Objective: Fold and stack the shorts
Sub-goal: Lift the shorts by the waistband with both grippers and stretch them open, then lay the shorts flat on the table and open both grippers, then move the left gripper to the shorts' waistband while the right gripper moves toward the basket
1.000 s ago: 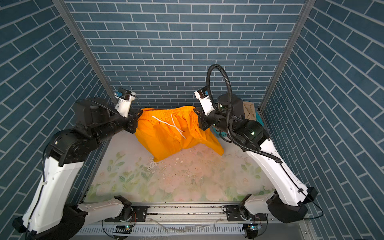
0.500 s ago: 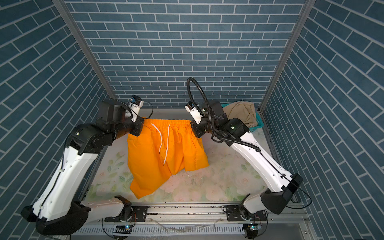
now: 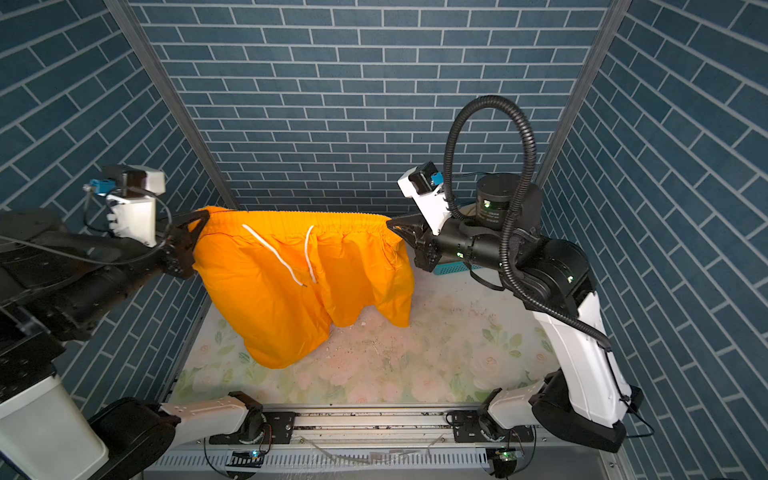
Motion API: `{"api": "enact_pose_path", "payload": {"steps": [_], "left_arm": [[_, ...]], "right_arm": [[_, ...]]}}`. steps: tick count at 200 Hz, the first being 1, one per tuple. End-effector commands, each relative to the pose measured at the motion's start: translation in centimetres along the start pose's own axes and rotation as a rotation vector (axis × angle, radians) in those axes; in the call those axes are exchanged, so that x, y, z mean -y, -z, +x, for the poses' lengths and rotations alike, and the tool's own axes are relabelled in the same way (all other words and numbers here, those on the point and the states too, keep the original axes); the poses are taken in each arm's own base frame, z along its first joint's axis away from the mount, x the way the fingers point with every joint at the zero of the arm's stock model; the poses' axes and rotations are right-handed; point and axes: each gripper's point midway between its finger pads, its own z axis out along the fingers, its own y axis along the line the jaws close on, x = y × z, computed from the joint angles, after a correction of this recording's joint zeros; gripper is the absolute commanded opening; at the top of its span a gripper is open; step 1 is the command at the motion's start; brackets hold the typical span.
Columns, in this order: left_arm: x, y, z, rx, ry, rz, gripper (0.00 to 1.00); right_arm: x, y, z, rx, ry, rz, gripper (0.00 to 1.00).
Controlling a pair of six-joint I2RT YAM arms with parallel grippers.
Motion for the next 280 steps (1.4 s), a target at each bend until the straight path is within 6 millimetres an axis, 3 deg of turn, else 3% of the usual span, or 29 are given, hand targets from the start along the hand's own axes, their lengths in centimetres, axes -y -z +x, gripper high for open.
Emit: {"api": "enact_pose_path", "payload": {"steps": [1, 24, 48, 77, 98, 123, 142, 145, 152, 197, 222, 233, 244, 253, 264, 280], "left_arm": [[-2.3, -1.9, 4.5, -0.223, -0.052, -0.154, 0.00], [-2.5, -5.8, 6.4, -0.331, -0.090, -0.204, 0.00], [-3.3, -11.5, 9.1, -0.448, -0.072, -0.222, 0.00], [-6.5, -18.4, 13.7, -0.551, -0.032, -0.275, 0.00], [-9.0, -23.0, 17.6, -0.576, -0.025, -0.345, 0.00], [-10.4, -28.1, 23.1, -0.624, 0.048, -0.321, 0.00], [-11.9, -30.8, 26.9, -0.684, 0.066, -0.341, 0.00], [-12.1, -31.2, 27.4, -0.689, 0.065, -0.344, 0.00], [-12.6, -32.0, 28.6, -0.710, 0.062, -0.355, 0.00], [-13.7, -36.2, 33.5, -0.743, 0.054, -0.352, 0.00], [-14.6, -37.1, 35.4, -0.763, 0.080, -0.365, 0.00], [-14.9, -37.3, 35.8, -0.762, 0.123, -0.344, 0.21], [-15.2, -37.4, 35.4, -0.748, 0.159, -0.331, 0.59], [-15.1, -37.7, 34.9, -0.730, 0.169, -0.310, 0.75], [-15.0, -37.6, 33.8, -0.710, 0.174, -0.299, 0.97], [-14.2, -37.1, 31.8, -0.681, 0.185, -0.260, 1.00]], "right_arm": [[1.7, -0.7, 1.4, -0.081, 0.017, 0.072, 0.00], [4.9, -3.3, 2.2, -0.127, 0.013, 0.149, 0.00], [9.6, -7.1, 4.2, -0.181, -0.037, 0.201, 0.00], [16.0, -13.2, 9.3, -0.262, -0.110, 0.223, 0.00], [19.4, -17.8, 13.6, -0.304, -0.145, 0.203, 0.00], [22.8, -22.5, 18.4, -0.324, -0.189, 0.171, 0.00], [25.0, -25.3, 21.6, -0.330, -0.199, 0.176, 0.00], [25.5, -26.2, 23.1, -0.347, -0.209, 0.174, 0.00], [26.0, -27.2, 24.5, -0.351, -0.214, 0.171, 0.00], [28.0, -32.1, 28.8, -0.310, -0.245, 0.132, 0.00], [28.7, -33.3, 30.4, -0.319, -0.266, 0.131, 0.23], [28.6, -33.3, 30.5, -0.323, -0.267, 0.122, 0.35], [28.4, -32.9, 30.3, -0.334, -0.256, 0.117, 0.46], [28.2, -32.3, 30.0, -0.349, -0.242, 0.120, 0.54], [28.0, -31.0, 29.3, -0.376, -0.219, 0.121, 0.56], [27.6, -28.0, 28.5, -0.448, -0.172, 0.138, 0.59]]}}
